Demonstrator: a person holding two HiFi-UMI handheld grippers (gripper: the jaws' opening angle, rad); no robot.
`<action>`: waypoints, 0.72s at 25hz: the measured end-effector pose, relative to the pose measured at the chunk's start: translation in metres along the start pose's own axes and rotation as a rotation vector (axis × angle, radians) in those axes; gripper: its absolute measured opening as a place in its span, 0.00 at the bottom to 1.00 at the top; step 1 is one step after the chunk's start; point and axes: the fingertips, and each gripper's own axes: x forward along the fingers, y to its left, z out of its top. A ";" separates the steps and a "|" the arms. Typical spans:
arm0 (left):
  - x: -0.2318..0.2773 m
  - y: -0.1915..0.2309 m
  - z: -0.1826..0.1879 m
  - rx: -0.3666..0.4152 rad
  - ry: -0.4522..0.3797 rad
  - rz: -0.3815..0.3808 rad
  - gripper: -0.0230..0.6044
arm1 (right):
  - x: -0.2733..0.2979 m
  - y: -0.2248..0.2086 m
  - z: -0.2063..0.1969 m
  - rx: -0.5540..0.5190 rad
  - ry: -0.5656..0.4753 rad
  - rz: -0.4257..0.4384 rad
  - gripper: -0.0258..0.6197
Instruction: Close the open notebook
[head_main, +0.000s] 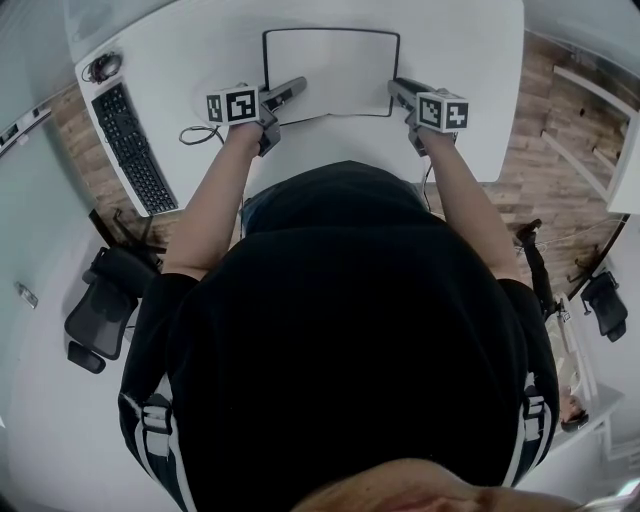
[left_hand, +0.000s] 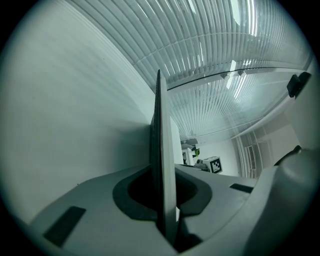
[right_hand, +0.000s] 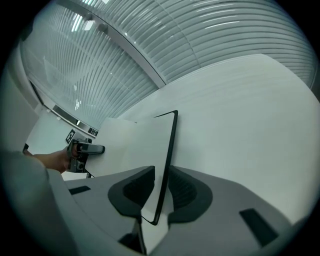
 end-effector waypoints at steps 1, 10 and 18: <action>-0.001 -0.001 0.000 0.001 -0.001 0.000 0.13 | -0.002 0.000 0.000 0.001 -0.006 -0.001 0.19; -0.003 -0.009 -0.001 -0.006 -0.003 0.002 0.13 | 0.003 0.004 -0.010 -0.005 0.017 0.022 0.12; -0.004 -0.016 0.002 0.029 0.005 0.022 0.14 | 0.002 -0.001 -0.011 0.012 0.007 0.007 0.10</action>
